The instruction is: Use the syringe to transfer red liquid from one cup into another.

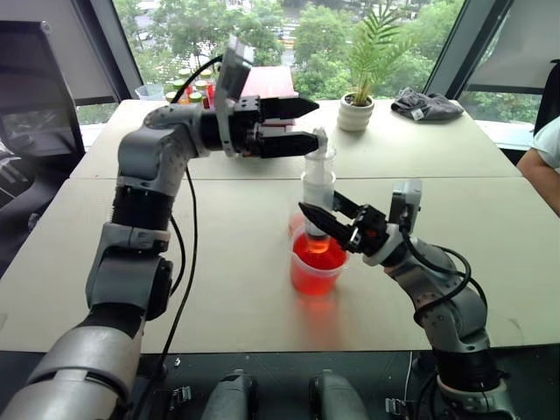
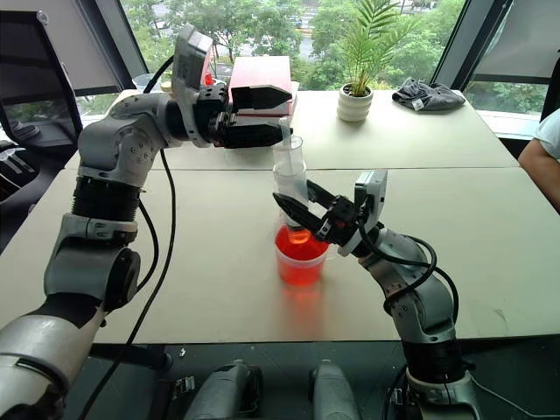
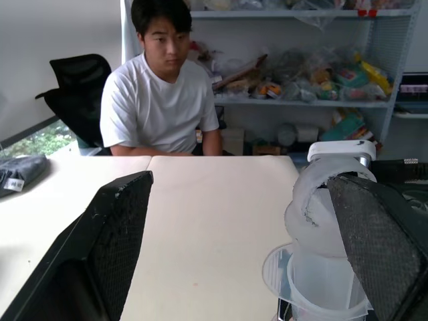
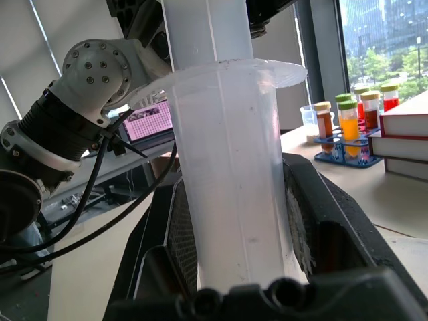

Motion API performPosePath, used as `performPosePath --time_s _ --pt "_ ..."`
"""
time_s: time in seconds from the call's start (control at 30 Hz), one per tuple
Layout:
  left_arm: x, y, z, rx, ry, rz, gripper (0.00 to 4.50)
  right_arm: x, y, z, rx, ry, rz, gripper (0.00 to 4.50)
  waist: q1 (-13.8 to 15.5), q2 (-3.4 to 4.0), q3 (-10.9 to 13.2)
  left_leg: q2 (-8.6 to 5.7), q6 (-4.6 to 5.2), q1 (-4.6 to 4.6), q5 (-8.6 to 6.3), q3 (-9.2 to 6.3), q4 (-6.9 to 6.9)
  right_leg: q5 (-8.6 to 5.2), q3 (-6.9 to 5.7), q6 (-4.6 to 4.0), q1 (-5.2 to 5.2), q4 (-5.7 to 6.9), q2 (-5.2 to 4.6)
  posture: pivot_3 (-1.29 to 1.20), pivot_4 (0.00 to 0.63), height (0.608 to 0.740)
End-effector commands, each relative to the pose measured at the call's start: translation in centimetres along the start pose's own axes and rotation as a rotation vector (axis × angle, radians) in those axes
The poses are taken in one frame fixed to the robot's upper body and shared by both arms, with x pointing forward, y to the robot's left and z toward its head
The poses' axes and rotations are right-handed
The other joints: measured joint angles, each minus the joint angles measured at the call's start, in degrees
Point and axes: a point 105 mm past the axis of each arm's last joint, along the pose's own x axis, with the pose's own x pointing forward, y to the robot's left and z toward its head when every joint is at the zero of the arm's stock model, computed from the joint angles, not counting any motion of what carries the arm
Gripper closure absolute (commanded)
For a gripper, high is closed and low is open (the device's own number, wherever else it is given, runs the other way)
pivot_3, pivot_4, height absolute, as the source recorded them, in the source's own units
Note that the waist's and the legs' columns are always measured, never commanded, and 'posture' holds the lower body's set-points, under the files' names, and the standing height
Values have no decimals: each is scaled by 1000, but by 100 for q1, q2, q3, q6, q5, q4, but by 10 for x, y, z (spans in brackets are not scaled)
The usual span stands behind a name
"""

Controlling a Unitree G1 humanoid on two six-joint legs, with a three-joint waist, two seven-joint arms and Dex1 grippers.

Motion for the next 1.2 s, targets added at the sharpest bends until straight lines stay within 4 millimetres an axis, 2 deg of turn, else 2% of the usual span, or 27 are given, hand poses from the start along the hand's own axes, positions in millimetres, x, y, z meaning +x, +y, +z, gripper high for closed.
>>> performPosePath --time_s 0.03,0.27,0.37,0.5,0.63,0.7,0.77,0.9,1.07,1.2 --pt "-8 -3 7 32 -8 16 540 2 6 29 -56 -79 33 3043 -2 0 0 0 0 0 0 0 0 0 0 0 1 0 0 0 150 740" --pt "-46 4 1 8 32 155 540 -2 5 37 -43 -84 27 3043 -19 0 0 3 0 3 0 -2 -2 0 1 0 -1 5 2 0 150 740" --pt "-59 8 0 11 48 211 540 2 3 51 -44 -114 31 3043 -16 0 0 2 0 3 0 -1 -1 0 1 0 -1 5 1 0 150 740" --pt "-67 10 -3 14 60 258 540 15 -16 81 -36 -192 23 3043 -12 0 0 1 0 3 0 1 2 0 1 -1 -1 5 -3 0 150 740" --pt "-63 6 -5 14 58 253 540 31 -42 88 -56 -201 22 3043 -4 0 0 1 0 4 0 0 1 0 -1 -1 1 4 -4 0 150 740" --pt "-62 5 -5 15 56 253 540 36 -52 84 -63 -200 19 3043 -3 -1 0 1 0 2 0 0 0 0 -2 -1 1 3 -3 0 150 740" --pt "-59 3 -5 15 52 247 540 43 -67 71 -67 -197 -7 3043 -15 0 1 1 0 2 0 3 -2 0 -1 -1 1 1 -3 0 150 740" --pt "-51 0 -3 20 42 230 540 49 -80 43 -79 -174 -31 3043 -25 0 1 1 0 3 0 5 -4 1 0 0 -1 3 -1 0 150 740" --pt "-38 1 1 34 22 201 540 50 -82 6 -80 -131 -59 3043 -24 2 2 2 -1 2 1 5 -5 1 1 0 -3 3 -2 0 150 740" --pt "-27 10 6 45 -4 203 540 50 -78 -2 -82 -124 -56 3043 -21 2 2 1 -3 1 1 5 -4 1 0 0 -3 3 -3 0 150 740"
